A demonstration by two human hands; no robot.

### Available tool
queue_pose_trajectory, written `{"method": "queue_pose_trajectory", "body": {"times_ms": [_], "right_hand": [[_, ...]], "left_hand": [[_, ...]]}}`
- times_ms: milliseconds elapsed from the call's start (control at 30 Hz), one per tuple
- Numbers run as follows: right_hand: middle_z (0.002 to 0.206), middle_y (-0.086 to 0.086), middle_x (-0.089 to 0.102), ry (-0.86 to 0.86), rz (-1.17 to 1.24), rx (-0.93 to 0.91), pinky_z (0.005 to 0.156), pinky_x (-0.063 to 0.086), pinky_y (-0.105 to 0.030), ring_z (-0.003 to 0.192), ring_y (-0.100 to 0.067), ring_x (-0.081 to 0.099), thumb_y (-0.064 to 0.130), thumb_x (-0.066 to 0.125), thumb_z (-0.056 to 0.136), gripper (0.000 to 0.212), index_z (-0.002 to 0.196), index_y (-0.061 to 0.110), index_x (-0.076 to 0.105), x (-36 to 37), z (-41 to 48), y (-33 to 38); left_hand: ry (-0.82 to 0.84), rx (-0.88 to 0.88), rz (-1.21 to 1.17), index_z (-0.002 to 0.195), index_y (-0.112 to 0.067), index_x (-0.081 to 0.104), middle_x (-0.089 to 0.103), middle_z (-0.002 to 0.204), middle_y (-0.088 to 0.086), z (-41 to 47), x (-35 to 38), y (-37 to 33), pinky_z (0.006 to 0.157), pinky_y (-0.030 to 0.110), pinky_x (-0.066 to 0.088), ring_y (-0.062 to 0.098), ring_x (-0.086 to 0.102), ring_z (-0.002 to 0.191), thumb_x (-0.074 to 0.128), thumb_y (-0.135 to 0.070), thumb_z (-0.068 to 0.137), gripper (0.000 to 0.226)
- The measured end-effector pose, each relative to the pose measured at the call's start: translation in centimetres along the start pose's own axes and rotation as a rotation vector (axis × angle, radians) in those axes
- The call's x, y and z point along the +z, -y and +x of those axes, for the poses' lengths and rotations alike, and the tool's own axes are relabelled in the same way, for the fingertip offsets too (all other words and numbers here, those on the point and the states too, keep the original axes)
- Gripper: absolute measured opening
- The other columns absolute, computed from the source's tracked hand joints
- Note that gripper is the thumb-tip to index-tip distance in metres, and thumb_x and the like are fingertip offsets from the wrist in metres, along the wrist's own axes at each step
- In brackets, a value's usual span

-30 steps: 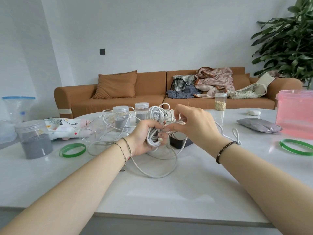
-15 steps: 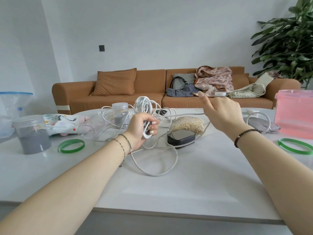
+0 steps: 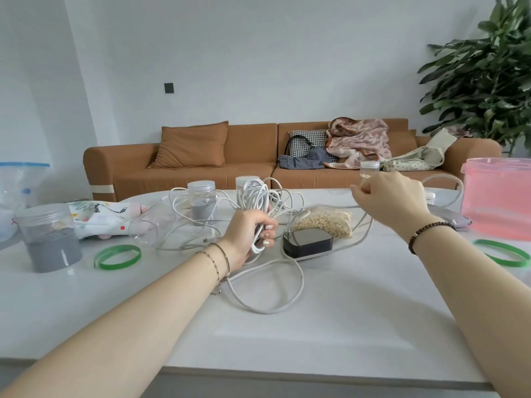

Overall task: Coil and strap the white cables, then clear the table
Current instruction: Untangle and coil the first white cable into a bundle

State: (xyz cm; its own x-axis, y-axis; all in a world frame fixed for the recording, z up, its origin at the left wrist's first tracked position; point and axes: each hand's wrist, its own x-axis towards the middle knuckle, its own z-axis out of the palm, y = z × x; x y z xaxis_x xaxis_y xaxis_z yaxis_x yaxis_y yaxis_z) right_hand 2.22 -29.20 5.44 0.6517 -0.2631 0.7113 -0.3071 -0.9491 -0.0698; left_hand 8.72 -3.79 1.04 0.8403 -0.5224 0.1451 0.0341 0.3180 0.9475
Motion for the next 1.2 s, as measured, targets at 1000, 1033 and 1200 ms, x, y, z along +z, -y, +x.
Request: {"method": "queue_pose_trajectory", "body": {"times_ms": [1000,1033,1200], "right_hand": [[0.065,0.011,0.058,0.219,0.614,-0.236,0.057,0.040,-0.030,0.066,-0.011,0.055,0.034,0.049,0.101,0.021,0.089,0.028,0.065,0.9,-2.8,6.5],[0.063,0.012,0.057,0.210,0.642,-0.236,0.058,0.042,-0.031,0.065,-0.010,0.054,0.033,0.050,0.101,0.020,0.088,0.028,0.064,0.9,-2.8,6.6],[0.065,0.008,0.057,0.176,0.744,-0.320,0.066,0.050,-0.042,0.064,-0.016,0.052,0.033,0.054,0.099,0.012,0.089,0.030,0.060,1.2,-3.3,7.4]], "left_hand": [[-0.366,0.205,-0.062,0.080,-0.018,0.056,0.040,0.048,-0.008,0.8,-1.1,-0.9,0.041,0.020,0.037,0.006,0.038,0.041,0.064,-0.020,0.095,0.017],[-0.323,0.169,0.005,0.077,-0.018,0.057,0.042,0.049,-0.008,0.6,-0.7,-0.6,0.043,0.021,0.039,0.007,0.040,0.042,0.071,-0.030,0.089,0.022],[-0.265,0.031,0.222,0.056,-0.021,0.062,0.045,0.055,-0.001,0.3,-0.2,-0.4,0.068,0.032,0.040,0.016,0.045,0.050,0.081,-0.066,0.055,0.049]]}}
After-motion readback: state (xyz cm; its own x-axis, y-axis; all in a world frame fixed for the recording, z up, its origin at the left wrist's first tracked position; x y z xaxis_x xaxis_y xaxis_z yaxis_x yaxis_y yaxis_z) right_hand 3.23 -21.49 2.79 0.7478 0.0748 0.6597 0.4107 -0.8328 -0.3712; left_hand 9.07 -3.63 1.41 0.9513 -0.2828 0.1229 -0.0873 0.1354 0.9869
